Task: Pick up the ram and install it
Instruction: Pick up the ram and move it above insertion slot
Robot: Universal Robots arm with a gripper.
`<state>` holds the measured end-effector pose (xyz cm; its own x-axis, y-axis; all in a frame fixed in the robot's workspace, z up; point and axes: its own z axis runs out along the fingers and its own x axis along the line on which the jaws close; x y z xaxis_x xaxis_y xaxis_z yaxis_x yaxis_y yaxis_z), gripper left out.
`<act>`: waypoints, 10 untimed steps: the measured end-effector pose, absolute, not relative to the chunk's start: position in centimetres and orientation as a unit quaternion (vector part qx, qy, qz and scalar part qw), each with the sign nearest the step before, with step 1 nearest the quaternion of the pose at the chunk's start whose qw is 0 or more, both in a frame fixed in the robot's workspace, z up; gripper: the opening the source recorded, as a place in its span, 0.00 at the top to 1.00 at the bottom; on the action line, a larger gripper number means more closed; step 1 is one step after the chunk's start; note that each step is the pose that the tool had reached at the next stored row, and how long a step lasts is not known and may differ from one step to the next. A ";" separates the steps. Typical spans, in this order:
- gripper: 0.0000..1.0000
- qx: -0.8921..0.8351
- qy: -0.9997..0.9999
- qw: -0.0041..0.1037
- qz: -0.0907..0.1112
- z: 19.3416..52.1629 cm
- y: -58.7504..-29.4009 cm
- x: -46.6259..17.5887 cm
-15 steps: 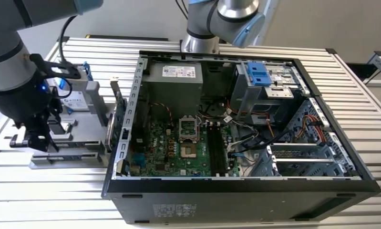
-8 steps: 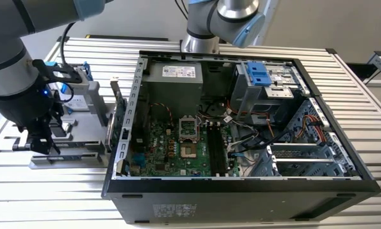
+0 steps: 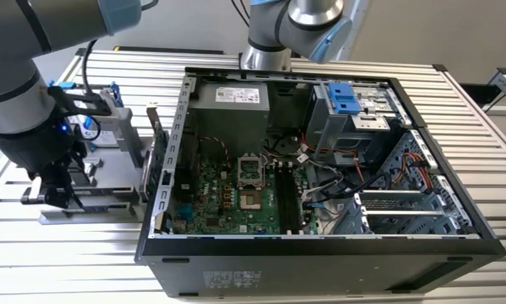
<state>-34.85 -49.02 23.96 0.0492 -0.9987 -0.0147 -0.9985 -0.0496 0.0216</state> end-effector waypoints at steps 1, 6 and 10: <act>0.00 0.725 -0.689 0.003 -0.013 23.8 -49.0 -34.8; 0.00 0.727 -0.686 0.003 -0.013 23.3 -49.0 -34.8; 0.00 0.729 -0.684 0.003 -0.012 22.9 -49.0 -34.8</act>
